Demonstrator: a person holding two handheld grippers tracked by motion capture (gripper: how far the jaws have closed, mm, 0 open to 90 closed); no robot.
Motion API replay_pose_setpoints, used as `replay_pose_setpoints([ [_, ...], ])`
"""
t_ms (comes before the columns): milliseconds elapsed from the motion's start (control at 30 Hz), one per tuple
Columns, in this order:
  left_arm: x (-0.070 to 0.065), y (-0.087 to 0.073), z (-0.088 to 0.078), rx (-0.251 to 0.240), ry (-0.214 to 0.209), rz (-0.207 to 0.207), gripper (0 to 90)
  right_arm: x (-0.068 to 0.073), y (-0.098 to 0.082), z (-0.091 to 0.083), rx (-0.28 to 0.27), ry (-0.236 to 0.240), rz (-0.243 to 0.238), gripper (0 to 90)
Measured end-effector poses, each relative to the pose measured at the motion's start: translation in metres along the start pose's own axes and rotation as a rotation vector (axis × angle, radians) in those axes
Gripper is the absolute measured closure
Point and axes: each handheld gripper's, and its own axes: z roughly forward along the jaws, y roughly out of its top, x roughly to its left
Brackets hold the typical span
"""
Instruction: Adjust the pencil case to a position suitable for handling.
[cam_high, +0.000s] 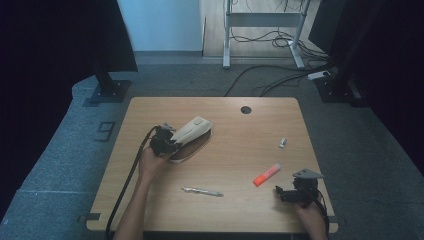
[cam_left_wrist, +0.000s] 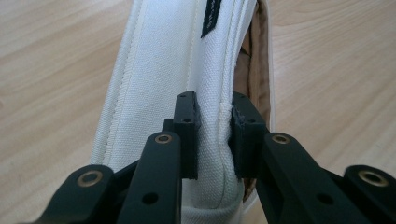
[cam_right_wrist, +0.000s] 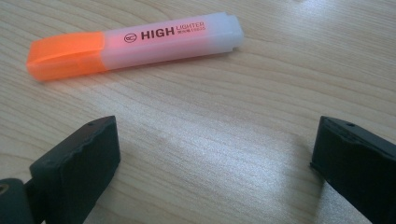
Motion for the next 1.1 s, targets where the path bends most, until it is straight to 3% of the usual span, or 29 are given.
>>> replay_pose_setpoints([
  [533, -0.012, -0.031, -0.031, -0.104, -0.045, -0.065, 75.9, 0.0, 0.0, 0.0, 0.0, 0.0, 0.0, 0.7],
  [867, -0.02, -0.047, -0.037, -0.138, -0.052, -0.062, 75.7, 0.0, 0.0, 0.0, 0.0, 0.0, 0.0, 0.8],
  [1100, -0.019, -0.05, -0.038, -0.148, -0.059, -0.053, 75.5, 0.0, 0.0, 0.0, 0.001, 0.001, -0.001, 0.6],
])
